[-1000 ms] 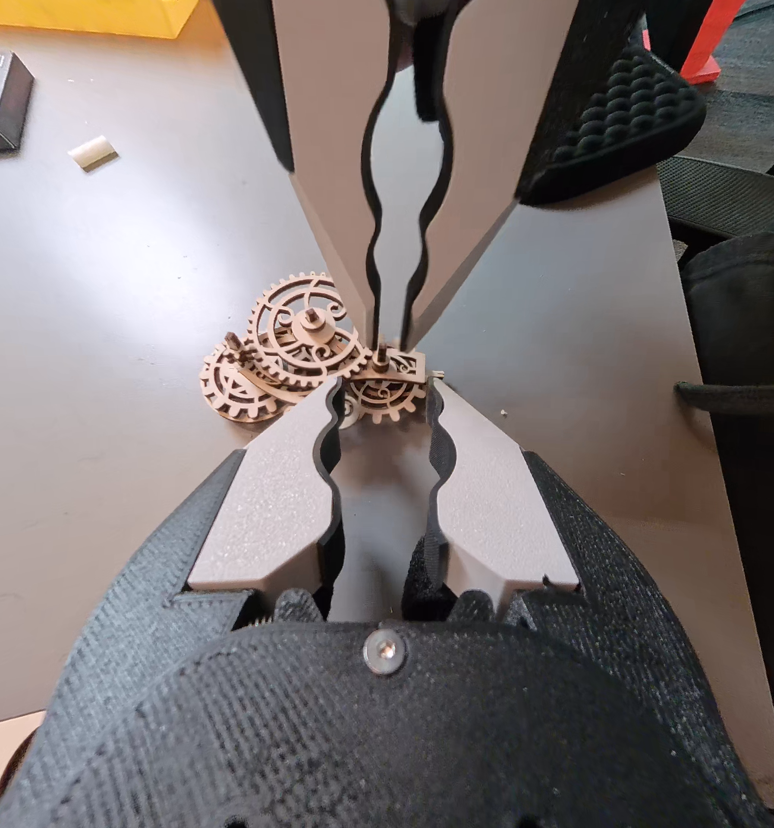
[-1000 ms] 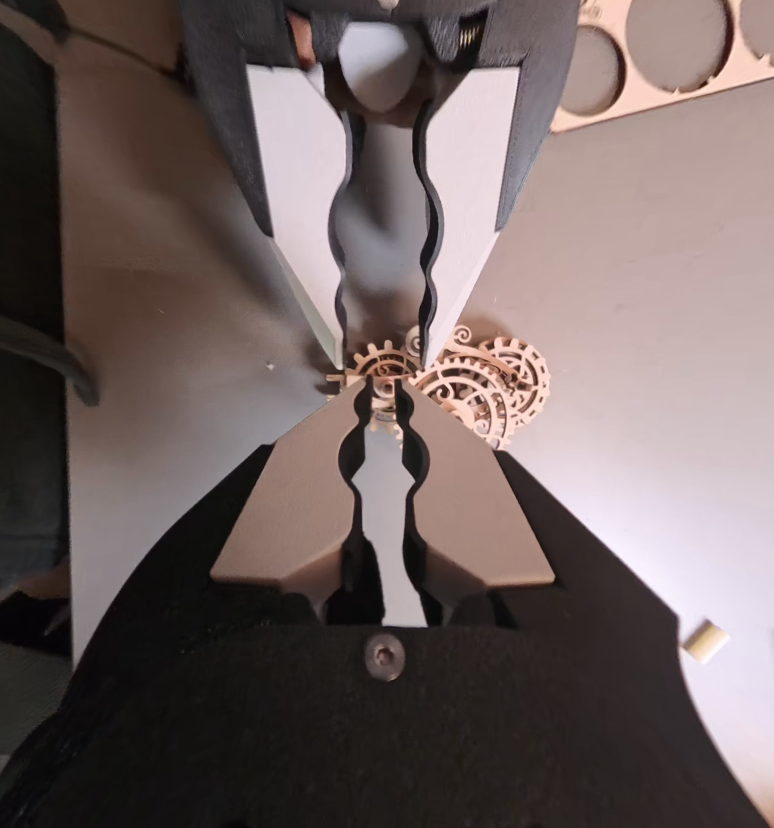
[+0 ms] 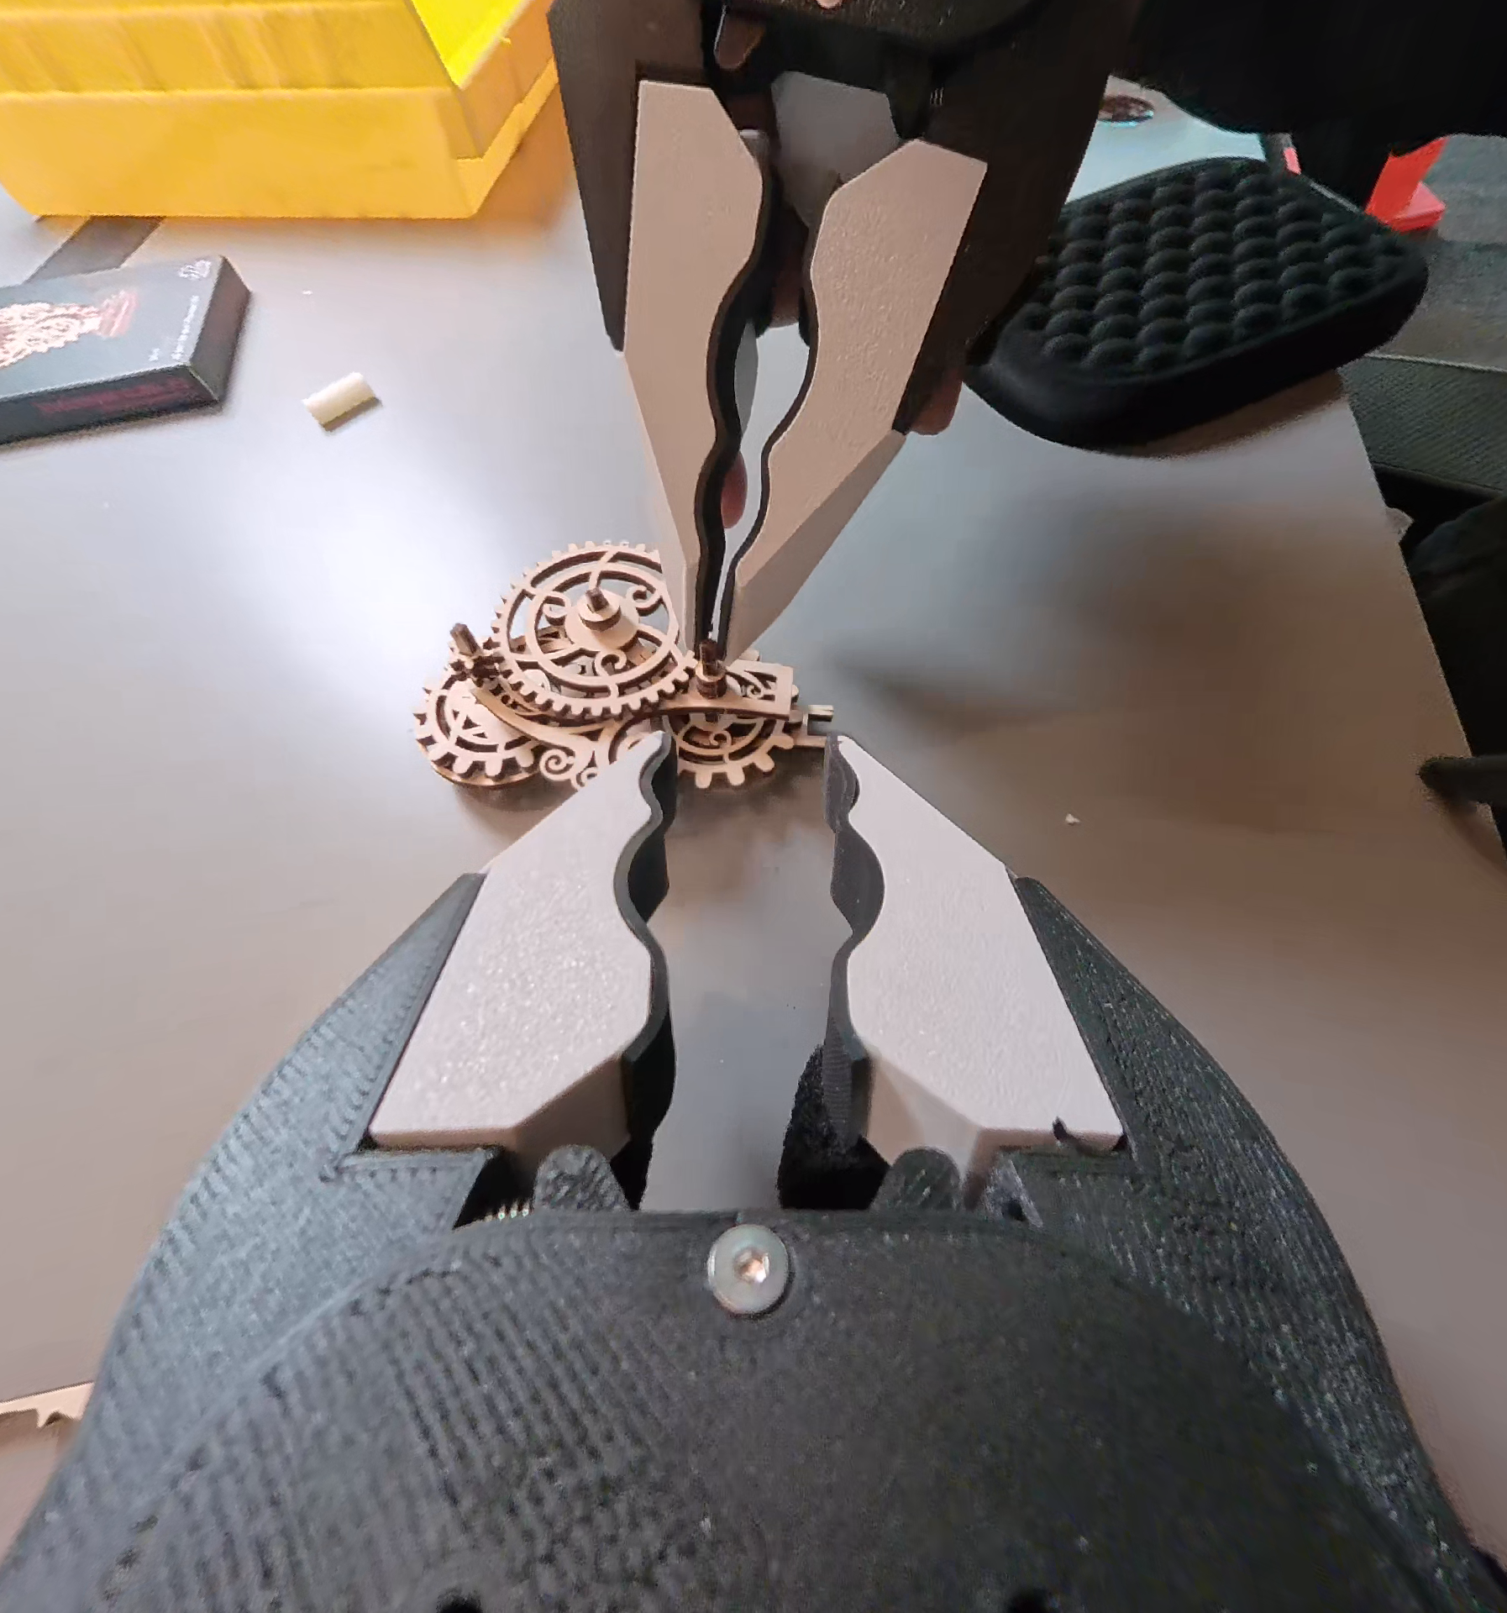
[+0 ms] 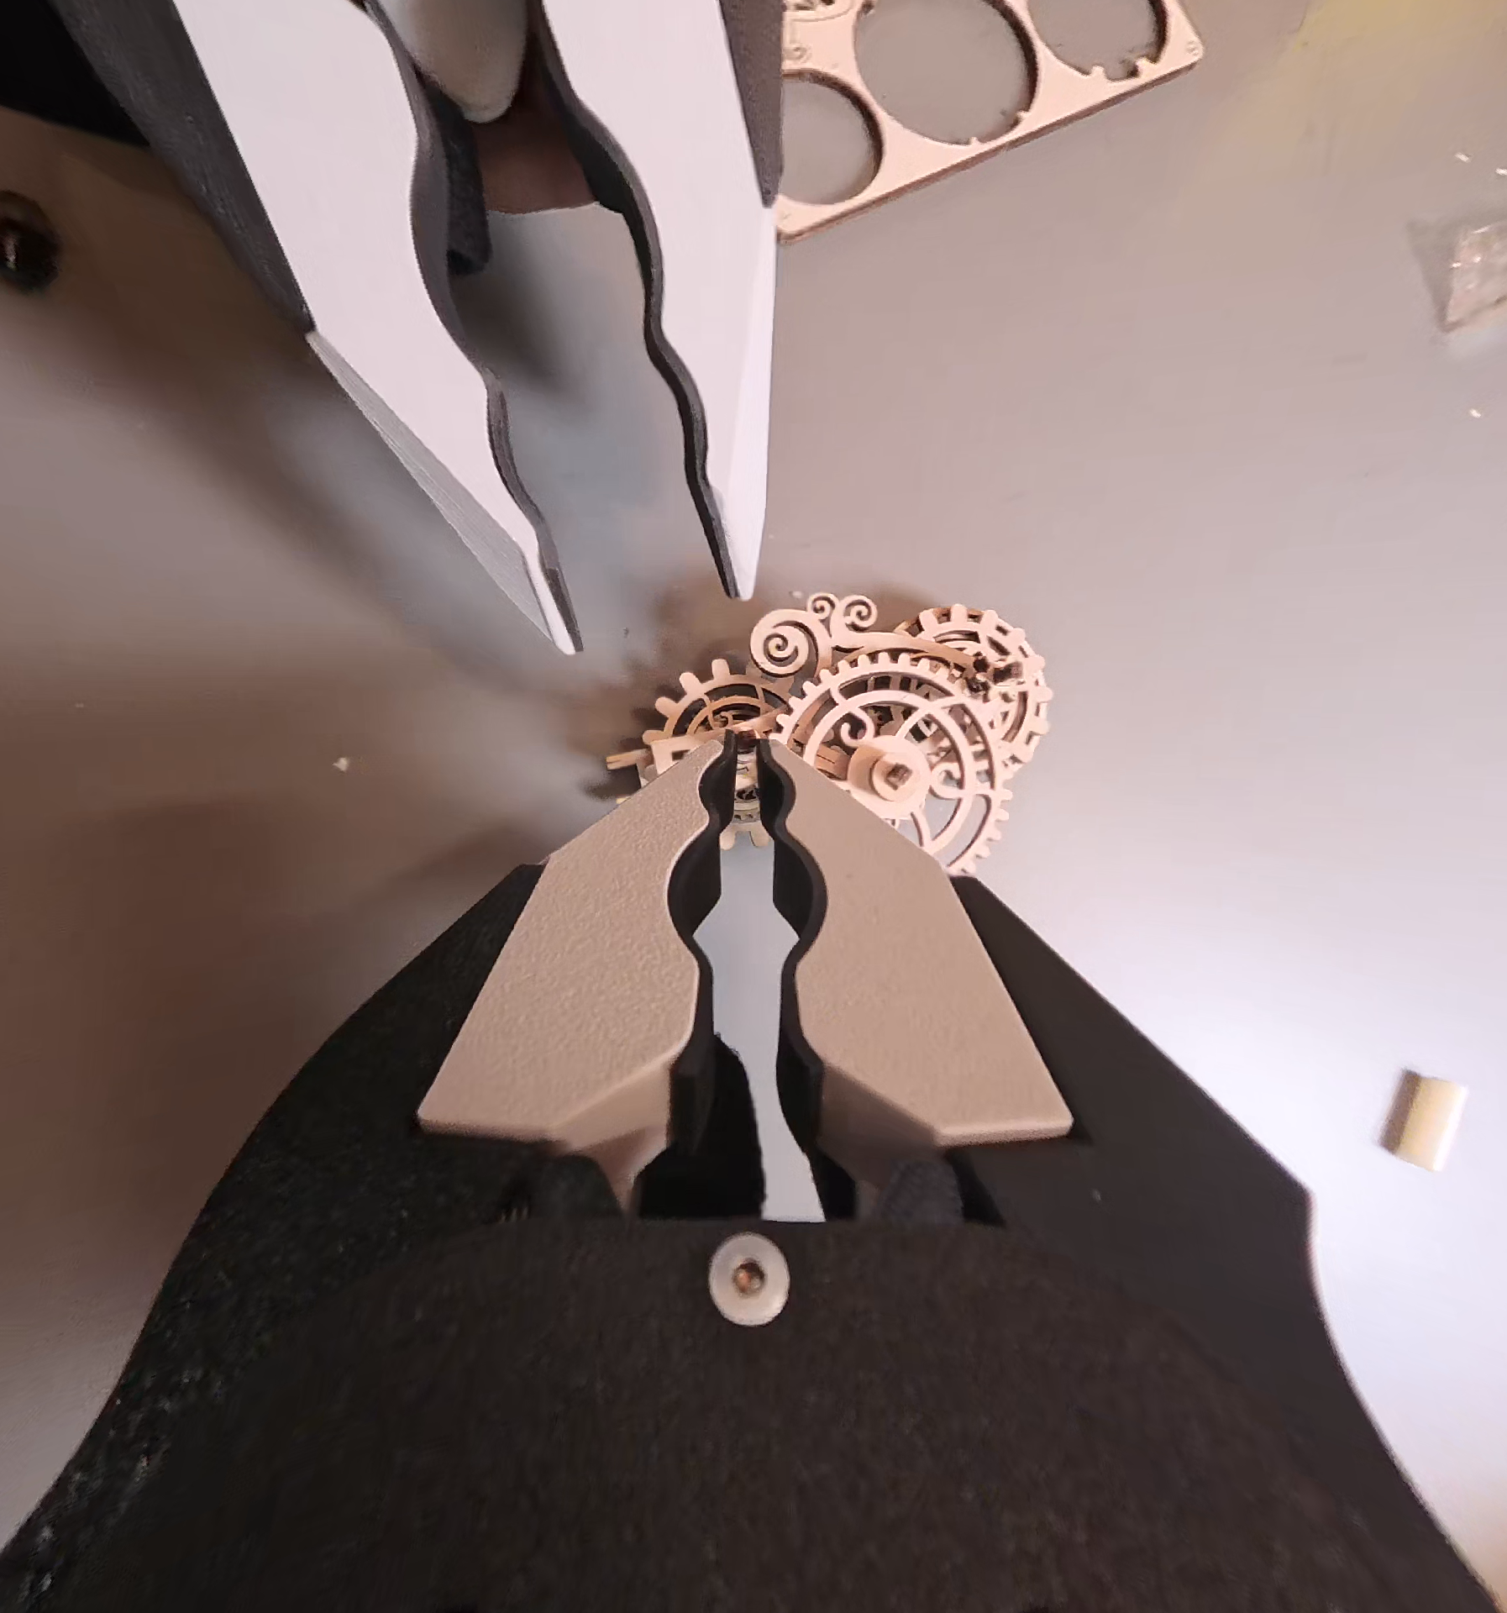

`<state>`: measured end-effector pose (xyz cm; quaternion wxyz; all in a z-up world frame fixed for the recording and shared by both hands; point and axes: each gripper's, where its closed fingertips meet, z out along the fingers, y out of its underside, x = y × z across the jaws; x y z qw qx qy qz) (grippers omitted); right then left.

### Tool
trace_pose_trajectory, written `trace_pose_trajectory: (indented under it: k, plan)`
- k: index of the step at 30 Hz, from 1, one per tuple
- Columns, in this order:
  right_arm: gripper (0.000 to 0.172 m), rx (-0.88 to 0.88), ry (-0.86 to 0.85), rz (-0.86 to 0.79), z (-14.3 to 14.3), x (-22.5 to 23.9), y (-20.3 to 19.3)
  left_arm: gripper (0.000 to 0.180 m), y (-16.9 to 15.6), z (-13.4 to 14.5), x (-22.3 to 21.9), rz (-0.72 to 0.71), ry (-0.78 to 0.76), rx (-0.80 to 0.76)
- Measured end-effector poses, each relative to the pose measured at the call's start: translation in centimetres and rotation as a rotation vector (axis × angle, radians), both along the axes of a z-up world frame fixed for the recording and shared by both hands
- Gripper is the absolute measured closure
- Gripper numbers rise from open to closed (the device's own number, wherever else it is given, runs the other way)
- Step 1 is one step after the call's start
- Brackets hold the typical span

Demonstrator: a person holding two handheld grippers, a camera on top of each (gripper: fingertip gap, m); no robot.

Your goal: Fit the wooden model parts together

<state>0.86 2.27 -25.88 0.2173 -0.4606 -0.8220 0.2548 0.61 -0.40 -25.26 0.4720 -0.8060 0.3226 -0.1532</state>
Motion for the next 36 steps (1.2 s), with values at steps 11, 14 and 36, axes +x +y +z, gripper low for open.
trace_pose_trajectory:
  k: [11,14,36]
  plan:
    - [0.154,-0.191,0.457,-0.336,7.2,-1.6,8.0,0.148,2.0,1.7,-3.2,0.149,-0.067,0.091]
    - [0.149,-0.273,0.592,-0.447,7.0,-2.4,11.2,0.148,2.6,2.2,-4.5,0.203,-0.078,0.128]
    - [0.142,-0.270,0.627,-0.333,6.1,-1.5,8.8,0.150,5.1,4.7,-12.3,0.519,-0.084,0.398]
